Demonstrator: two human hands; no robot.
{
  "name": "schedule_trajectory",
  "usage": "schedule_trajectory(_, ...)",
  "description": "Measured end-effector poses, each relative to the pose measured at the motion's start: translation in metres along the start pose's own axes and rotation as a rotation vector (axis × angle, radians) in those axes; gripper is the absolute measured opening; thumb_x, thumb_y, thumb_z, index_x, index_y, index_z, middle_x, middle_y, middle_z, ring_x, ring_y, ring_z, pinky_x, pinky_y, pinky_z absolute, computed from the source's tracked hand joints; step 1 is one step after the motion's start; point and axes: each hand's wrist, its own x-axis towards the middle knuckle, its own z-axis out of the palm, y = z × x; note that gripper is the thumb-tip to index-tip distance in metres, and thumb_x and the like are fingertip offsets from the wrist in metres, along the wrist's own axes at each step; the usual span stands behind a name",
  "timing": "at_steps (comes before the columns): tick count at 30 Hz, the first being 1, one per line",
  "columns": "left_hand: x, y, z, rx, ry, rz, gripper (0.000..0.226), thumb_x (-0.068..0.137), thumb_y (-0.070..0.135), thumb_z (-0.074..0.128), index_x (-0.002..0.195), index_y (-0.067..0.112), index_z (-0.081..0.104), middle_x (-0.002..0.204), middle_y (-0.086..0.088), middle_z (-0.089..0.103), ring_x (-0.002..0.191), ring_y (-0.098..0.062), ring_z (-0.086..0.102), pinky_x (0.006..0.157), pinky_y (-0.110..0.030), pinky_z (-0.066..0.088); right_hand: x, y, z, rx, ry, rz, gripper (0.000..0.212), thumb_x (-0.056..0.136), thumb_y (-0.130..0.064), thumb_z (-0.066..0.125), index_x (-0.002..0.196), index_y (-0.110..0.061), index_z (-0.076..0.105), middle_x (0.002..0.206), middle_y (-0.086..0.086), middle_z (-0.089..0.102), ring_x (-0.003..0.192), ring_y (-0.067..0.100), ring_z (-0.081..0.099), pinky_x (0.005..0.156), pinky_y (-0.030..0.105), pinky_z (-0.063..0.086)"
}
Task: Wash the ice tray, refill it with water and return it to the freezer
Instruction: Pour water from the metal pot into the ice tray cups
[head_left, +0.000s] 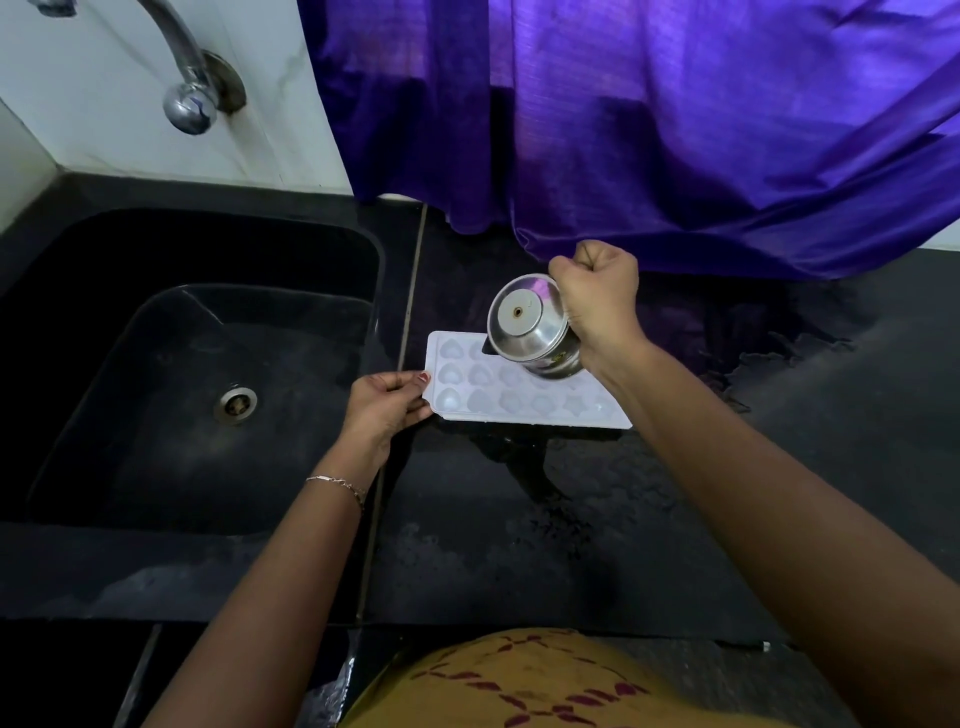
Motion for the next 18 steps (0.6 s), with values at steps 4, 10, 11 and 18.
schedule_trajectory(4, 0.0, 0.0, -0.001, -0.009, -0.007, 0.002, 0.008, 0.09, 0.009, 0.065, 0.086, 0.003, 0.07, 0.083, -0.01, 0.072, 0.072, -0.015, 0.069, 0.065, -0.022, 0.059, -0.003, -0.001, 0.01, -0.091, -0.037, -0.129, 0.044, 0.073, -0.001, 0.057, 0.05, -0.022, 0.026, 0.047, -0.01, 0.026, 0.051, 0.01, 0.026, 0.055, 0.033, 0.032)
schedule_trajectory(10, -0.001, 0.001, -0.001, -0.004, -0.011, -0.005, 0.009, 0.09, 0.009, 0.065, 0.09, 0.001, 0.069, 0.082, -0.01, 0.071, 0.071, -0.014, 0.068, 0.064, -0.022, 0.059, -0.007, -0.004, 0.021, -0.251, -0.077, -0.354, 0.043, 0.073, -0.003, 0.058, 0.052, -0.021, 0.025, 0.049, -0.008, 0.026, 0.051, 0.006, 0.025, 0.052, 0.027, 0.028)
schedule_trajectory(11, -0.002, 0.001, 0.0, -0.006, -0.013, -0.005, 0.009, 0.09, 0.009, 0.065, 0.091, 0.0, 0.069, 0.082, -0.01, 0.071, 0.07, -0.013, 0.068, 0.063, -0.021, 0.059, -0.007, -0.004, 0.022, -0.257, -0.083, -0.373, 0.043, 0.073, -0.003, 0.058, 0.052, -0.022, 0.025, 0.049, -0.008, 0.026, 0.05, 0.005, 0.025, 0.052, 0.026, 0.028)
schedule_trajectory(18, -0.002, 0.001, 0.0, -0.007, -0.009, -0.007, 0.009, 0.091, 0.009, 0.065, 0.091, 0.001, 0.068, 0.085, -0.012, 0.07, 0.073, -0.015, 0.066, 0.065, -0.022, 0.059, -0.006, -0.004, 0.026, -0.297, -0.098, -0.439, 0.044, 0.073, -0.003, 0.057, 0.052, -0.023, 0.023, 0.048, -0.01, 0.024, 0.048, 0.006, 0.025, 0.049, 0.019, 0.026)
